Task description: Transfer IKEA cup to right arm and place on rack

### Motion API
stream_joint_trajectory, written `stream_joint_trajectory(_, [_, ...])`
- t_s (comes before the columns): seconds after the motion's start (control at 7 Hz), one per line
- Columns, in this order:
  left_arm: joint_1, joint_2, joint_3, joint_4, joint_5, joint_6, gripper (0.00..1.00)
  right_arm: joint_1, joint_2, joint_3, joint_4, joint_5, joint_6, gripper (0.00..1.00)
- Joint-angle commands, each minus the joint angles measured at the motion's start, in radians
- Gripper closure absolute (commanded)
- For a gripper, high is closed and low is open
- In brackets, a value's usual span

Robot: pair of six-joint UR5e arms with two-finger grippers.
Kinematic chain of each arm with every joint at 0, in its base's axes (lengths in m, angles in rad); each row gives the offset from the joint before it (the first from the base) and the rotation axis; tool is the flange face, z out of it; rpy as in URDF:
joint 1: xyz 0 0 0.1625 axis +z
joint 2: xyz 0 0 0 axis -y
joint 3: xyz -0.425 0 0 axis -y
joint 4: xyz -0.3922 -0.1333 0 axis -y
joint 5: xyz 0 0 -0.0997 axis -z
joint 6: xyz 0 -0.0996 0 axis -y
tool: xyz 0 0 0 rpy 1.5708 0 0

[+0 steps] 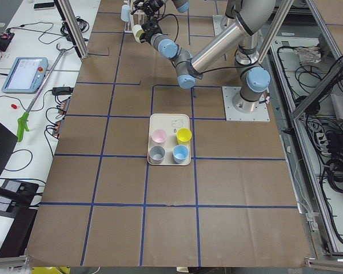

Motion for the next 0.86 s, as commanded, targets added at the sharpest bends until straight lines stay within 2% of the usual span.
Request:
stream_joint_trajectory(0.0, [-0.001,0.000,0.000,0.000,0.000,0.001,0.97,0.026,0.002,0.003,0.008,-0.018,0.003,0.01])
stream_joint_trajectory(0.71, [-0.001,0.000,0.000,0.000,0.000,0.000,0.97,0.075,0.018,0.001,0.011,-0.084,0.023,0.01])
